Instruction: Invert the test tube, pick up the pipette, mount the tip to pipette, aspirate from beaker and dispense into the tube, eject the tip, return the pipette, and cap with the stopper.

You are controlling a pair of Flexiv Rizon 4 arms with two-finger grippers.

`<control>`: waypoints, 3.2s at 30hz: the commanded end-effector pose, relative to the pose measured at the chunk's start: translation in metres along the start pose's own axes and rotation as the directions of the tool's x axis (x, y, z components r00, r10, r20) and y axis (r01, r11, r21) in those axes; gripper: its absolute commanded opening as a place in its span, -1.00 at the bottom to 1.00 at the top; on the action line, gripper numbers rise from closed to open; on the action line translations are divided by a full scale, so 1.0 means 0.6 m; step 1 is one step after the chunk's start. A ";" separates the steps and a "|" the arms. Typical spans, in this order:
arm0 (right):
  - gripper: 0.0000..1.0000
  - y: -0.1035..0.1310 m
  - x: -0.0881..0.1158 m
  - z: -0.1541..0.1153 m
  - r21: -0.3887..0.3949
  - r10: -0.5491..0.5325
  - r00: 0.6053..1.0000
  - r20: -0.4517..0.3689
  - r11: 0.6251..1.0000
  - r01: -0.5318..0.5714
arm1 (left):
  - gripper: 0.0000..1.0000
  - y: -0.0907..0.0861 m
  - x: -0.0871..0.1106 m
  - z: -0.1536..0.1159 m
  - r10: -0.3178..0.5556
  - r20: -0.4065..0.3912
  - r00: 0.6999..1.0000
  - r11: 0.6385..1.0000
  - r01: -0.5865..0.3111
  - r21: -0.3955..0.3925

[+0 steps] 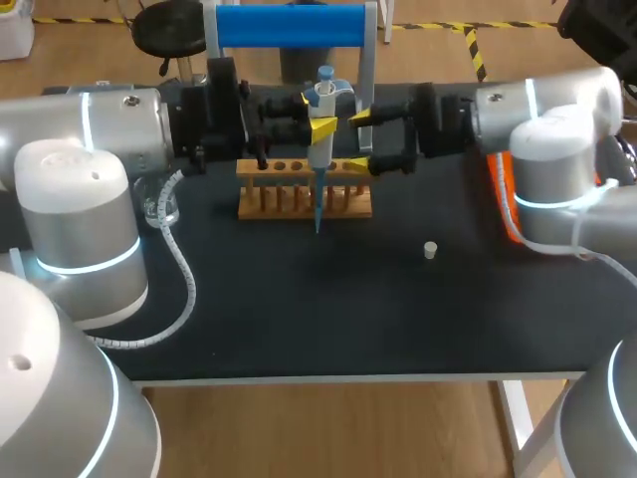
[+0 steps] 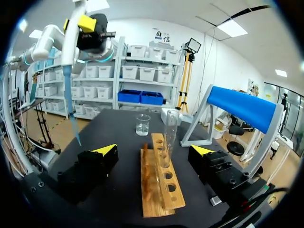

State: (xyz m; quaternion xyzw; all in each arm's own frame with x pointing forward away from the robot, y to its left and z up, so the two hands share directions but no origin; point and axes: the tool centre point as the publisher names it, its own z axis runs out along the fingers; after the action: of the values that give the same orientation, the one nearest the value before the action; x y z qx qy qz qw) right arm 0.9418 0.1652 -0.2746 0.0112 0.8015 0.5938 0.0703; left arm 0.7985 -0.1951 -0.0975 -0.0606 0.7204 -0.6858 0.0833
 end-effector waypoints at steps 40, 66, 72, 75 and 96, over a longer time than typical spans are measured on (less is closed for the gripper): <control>1.00 0.192 0.208 -0.107 -0.286 0.050 0.984 -0.173 0.953 -0.099 | -1.00 0.000 0.000 -0.001 0.001 -0.002 1.000 1.000 -0.001 0.003; 0.82 0.248 0.225 -0.010 -0.298 0.003 0.968 -0.249 0.951 -0.079 | -1.00 0.000 0.000 -0.001 0.001 -0.002 1.000 1.000 -0.001 0.003; 0.71 0.253 0.225 0.003 -0.291 0.010 0.967 -0.255 0.953 -0.086 | -1.00 0.000 0.000 -0.001 0.001 -0.002 1.000 1.000 -0.001 0.003; 0.69 0.256 0.225 0.007 -0.292 0.012 0.967 -0.256 0.952 -0.089 | -1.00 0.000 0.000 -0.001 0.001 -0.002 1.000 1.000 -0.001 0.003; 0.49 0.267 0.229 0.027 -0.299 0.019 0.966 -0.257 0.949 -0.098 | -1.00 0.000 0.000 -0.001 0.001 -0.002 1.000 1.000 -0.001 0.003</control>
State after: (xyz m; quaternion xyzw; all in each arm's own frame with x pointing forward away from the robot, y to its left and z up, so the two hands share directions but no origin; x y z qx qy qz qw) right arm 0.7976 0.2389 -0.1400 -0.0528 0.7000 0.7104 -0.0501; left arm 0.7986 -0.1946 -0.0976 -0.0600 0.7204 -0.6859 0.0830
